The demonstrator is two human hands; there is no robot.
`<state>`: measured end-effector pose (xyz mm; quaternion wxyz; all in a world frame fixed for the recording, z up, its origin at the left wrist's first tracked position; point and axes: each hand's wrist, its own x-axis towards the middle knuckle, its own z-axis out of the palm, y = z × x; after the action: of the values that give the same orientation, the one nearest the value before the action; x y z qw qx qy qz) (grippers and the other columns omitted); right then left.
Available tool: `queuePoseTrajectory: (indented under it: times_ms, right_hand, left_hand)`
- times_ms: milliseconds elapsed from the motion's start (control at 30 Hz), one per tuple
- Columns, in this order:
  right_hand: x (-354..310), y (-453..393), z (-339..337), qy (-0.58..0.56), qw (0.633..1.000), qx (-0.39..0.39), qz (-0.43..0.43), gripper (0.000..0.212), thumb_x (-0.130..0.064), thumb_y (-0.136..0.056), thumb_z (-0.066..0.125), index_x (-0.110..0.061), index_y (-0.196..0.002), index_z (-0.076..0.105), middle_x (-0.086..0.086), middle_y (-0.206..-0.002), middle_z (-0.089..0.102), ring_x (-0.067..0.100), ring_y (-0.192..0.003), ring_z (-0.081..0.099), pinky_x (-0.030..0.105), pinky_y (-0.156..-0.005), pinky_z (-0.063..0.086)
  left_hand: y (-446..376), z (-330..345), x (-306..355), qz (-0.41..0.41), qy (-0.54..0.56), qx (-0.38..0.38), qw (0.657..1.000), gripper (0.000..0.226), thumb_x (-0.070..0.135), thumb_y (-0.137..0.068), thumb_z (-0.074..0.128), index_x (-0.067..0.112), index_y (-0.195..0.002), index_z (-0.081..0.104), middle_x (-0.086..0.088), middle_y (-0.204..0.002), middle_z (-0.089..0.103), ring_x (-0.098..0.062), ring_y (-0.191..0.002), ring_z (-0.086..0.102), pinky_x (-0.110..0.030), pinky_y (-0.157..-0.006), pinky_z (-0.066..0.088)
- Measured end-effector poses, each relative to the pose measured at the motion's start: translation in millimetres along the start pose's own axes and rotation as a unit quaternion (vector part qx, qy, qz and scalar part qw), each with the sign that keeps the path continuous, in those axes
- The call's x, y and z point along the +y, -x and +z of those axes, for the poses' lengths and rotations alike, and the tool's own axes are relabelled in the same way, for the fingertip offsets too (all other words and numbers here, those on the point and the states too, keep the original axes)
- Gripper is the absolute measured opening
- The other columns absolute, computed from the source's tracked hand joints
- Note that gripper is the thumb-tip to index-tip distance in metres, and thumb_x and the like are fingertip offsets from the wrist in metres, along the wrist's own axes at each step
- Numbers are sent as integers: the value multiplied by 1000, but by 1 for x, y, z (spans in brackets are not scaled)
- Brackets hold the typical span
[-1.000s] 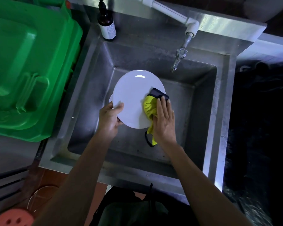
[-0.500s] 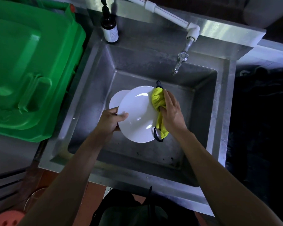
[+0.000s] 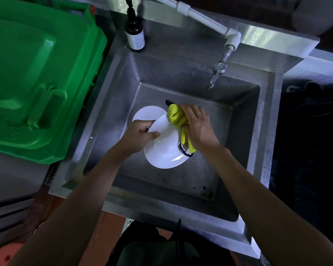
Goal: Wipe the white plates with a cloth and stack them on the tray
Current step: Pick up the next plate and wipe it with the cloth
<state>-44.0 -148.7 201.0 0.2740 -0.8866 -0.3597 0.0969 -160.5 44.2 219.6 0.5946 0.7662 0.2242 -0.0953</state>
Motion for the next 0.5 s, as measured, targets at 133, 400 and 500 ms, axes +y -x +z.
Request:
queuePoseTrajectory:
  times_ms: [133,400,500]
  right_hand:
    - [-4,-1,-1,9,999,-1,-30,58,-8,-80,55,-17,-136,48,5,-128,52,30,-109,44,33,-91,26]
    - [-11,5,-6,20,997,69,14,51,-7,-74,47,-11,-124,57,10,-114,56,33,-100,47,39,-84,32]
    - [-11,8,-5,46,993,101,28,46,-6,-73,50,-12,-118,56,11,-108,57,35,-94,50,44,-79,38]
  left_hand:
    - [-9,-3,13,49,-125,-2,991,16,-2,-91,65,7,-98,76,-6,-89,74,-20,-83,66,-32,-76,50]
    - [-15,8,31,84,-263,71,959,36,10,-94,61,31,-121,74,10,-74,63,-20,-77,52,-28,-66,37]
    - [-13,20,27,80,-254,98,959,38,13,-95,56,39,-117,72,11,-81,69,-19,-78,56,-29,-68,43]
